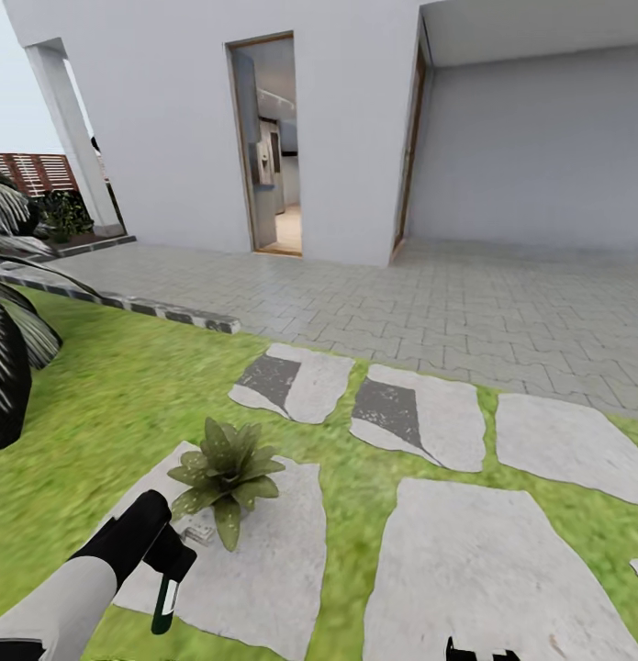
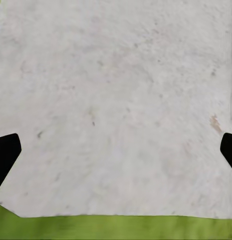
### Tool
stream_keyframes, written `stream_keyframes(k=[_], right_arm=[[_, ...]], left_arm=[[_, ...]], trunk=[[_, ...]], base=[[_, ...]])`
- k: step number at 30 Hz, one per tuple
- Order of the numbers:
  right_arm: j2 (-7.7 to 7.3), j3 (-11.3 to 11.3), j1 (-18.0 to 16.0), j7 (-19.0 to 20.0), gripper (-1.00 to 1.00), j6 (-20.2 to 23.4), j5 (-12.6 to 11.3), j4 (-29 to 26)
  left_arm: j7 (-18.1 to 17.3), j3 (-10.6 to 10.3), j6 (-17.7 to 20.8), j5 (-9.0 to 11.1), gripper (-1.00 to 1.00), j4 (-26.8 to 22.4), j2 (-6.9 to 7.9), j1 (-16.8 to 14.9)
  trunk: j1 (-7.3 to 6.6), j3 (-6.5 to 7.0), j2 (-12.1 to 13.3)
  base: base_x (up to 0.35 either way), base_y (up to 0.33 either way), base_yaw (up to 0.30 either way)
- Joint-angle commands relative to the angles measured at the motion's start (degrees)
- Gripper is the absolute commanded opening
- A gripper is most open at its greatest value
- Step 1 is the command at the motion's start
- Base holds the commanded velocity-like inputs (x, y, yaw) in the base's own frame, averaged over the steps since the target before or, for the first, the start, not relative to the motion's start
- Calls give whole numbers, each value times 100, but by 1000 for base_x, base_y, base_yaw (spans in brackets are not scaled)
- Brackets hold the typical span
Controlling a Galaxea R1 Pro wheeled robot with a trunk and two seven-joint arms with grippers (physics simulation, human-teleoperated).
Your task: Pick up the pesticide atomizer in the garden and spray insectifuge to fully cover both potted plants in the garden.
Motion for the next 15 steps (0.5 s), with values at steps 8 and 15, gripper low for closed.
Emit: stream_keyframes(k=[8, 15], right_arm=[[3, -42, -4, -22, 100, -16, 60, 10], [6, -42, -4, -22, 100, -16, 60, 10]], left_arm=[[-49, -26, 21, -58, -100, 3, 21, -3], [102, -27, 21, -75, -100, 13, 24, -3]], trunk=[[-1, -5, -2], [-1, -5, -2]], base=[[23, -302, 71], [196, -87, 263]])
